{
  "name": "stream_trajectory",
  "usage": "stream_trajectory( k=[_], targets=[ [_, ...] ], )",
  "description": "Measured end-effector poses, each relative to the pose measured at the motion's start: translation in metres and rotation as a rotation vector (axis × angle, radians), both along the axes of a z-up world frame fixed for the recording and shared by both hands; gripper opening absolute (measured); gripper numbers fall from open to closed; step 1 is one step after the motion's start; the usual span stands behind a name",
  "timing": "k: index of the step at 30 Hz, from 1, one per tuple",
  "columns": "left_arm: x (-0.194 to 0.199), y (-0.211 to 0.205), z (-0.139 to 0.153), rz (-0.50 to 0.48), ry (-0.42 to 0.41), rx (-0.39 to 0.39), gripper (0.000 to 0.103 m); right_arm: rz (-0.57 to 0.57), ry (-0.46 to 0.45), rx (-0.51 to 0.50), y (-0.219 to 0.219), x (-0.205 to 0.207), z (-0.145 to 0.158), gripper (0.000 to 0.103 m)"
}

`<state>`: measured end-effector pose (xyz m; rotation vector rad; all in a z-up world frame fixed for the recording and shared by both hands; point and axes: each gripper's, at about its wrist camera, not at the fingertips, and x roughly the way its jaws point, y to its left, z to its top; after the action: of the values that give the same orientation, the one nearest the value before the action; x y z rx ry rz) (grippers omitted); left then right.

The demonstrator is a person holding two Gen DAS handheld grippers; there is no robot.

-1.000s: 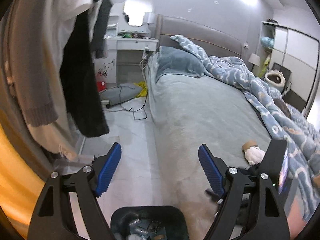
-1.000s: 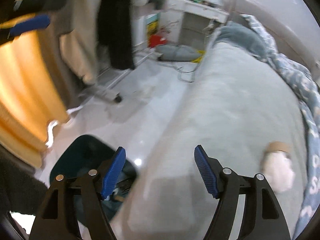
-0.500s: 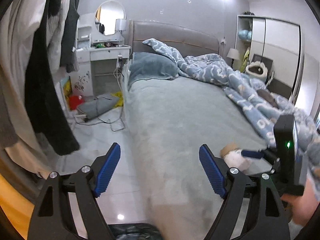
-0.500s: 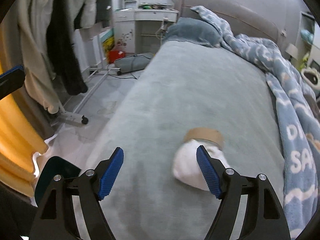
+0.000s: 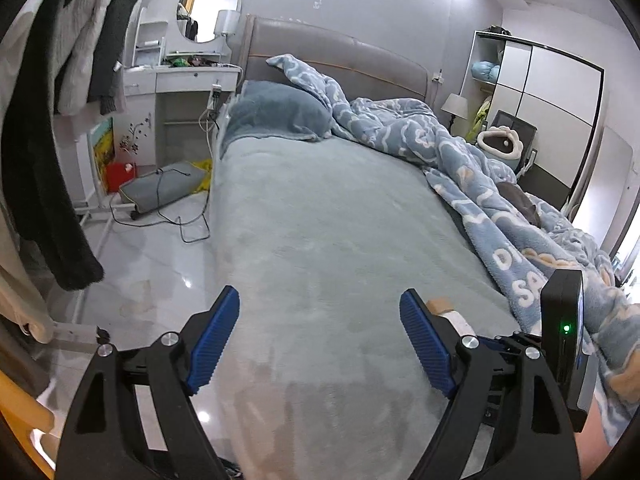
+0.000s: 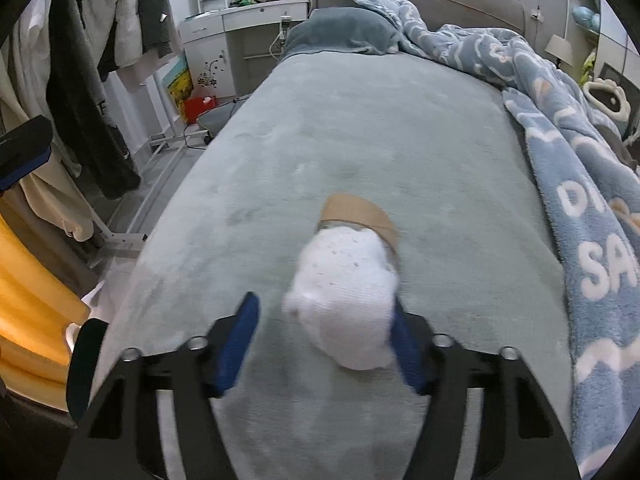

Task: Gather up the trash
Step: 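Grasp the white tissue with the right tool while the left tool grasps the brown tape core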

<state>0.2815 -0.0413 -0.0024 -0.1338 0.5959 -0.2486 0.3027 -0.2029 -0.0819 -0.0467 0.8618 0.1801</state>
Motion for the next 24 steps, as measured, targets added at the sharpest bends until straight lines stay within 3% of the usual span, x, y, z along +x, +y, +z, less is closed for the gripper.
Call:
stream_trajectory(
  k=[2,5,11,24],
  targets=[
    [0.001,-0.004,-0.002,-0.008,0.006,-0.007,0.085,-0.006,-0.001,0.019,-0.010,0.000,0.001,0.036],
    [0.003,-0.013,-0.004,-0.028,0.016,-0.016,0.086,-0.004,0.005,0.055,-0.020,-0.002,0.004,0.032],
    [0.002,-0.032,-0.006,-0.057,0.010,-0.015,0.087,0.048,0.043,0.137,-0.039,-0.010,0.016,0.031],
    [0.012,-0.089,-0.034,-0.129,0.069,0.011,0.089,0.010,0.009,0.132,-0.078,-0.035,0.024,0.031]
  ],
)
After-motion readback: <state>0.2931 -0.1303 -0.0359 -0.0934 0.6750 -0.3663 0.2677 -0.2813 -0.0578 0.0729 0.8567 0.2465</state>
